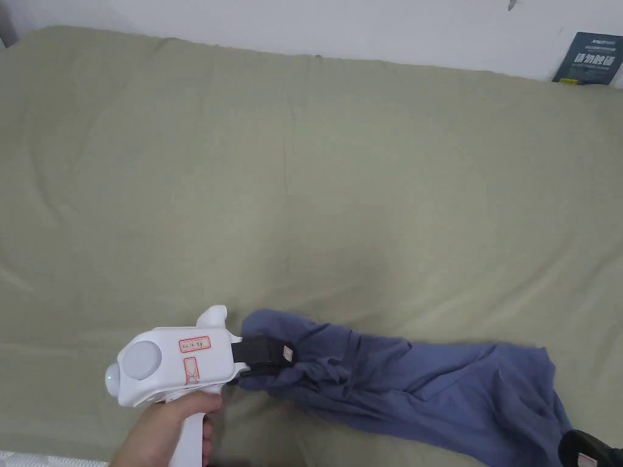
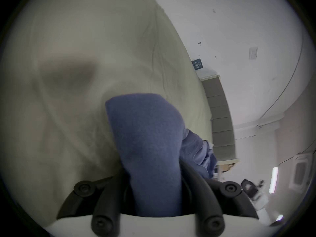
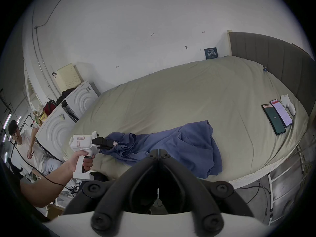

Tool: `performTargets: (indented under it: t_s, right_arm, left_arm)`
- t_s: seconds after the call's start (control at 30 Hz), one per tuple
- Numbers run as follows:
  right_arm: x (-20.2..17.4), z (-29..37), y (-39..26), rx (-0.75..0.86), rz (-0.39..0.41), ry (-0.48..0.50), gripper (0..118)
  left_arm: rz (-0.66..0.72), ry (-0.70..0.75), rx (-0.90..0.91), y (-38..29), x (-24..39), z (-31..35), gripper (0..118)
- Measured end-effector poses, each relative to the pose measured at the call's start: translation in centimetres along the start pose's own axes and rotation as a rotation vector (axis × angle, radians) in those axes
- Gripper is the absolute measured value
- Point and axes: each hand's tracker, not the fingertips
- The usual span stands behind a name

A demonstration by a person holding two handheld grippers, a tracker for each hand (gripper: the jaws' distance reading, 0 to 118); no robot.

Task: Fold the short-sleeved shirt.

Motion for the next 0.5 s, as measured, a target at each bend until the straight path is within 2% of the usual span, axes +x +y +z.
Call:
performTargets:
  t_s: [0.07, 0.13, 0.27, 0.37, 0.4, 0.5]
  right_arm:
    - [-0.3, 0.4, 0.1, 0.012, 0.003, 0.009, 0]
    - [-0.7, 1.0, 0.1, 0.03, 0.024, 0.008, 0]
    - [-0.5, 1.7, -0.5, 0.034, 0.03, 0.025, 0]
    - [-0.4, 1.6, -1.2, 0.035, 0.022, 0.04, 0]
    - [-0.4, 1.6, -1.3, 0.033, 0.021, 0.043, 0]
    - [-0.2, 1.6, -1.7, 0.035, 0.007, 0.056, 0]
  left_arm:
    - [-0.021, 0.039, 0.063, 0.0, 0.0, 1.9, 15]
    - [0.037, 0.114, 0.135, 0.4, -0.9, 5.0, 15]
    - [-0.057, 0.284, 0.212, 1.5, -2.7, 11.7, 15]
    - [-0.117, 0.41, 0.242, 1.6, -1.8, 14.1, 15]
    - [-0.136, 0.431, 0.249, 1.4, -0.8, 14.0, 15]
    - [-0.248, 0.363, 0.255, -0.4, 5.4, 11.7, 15]
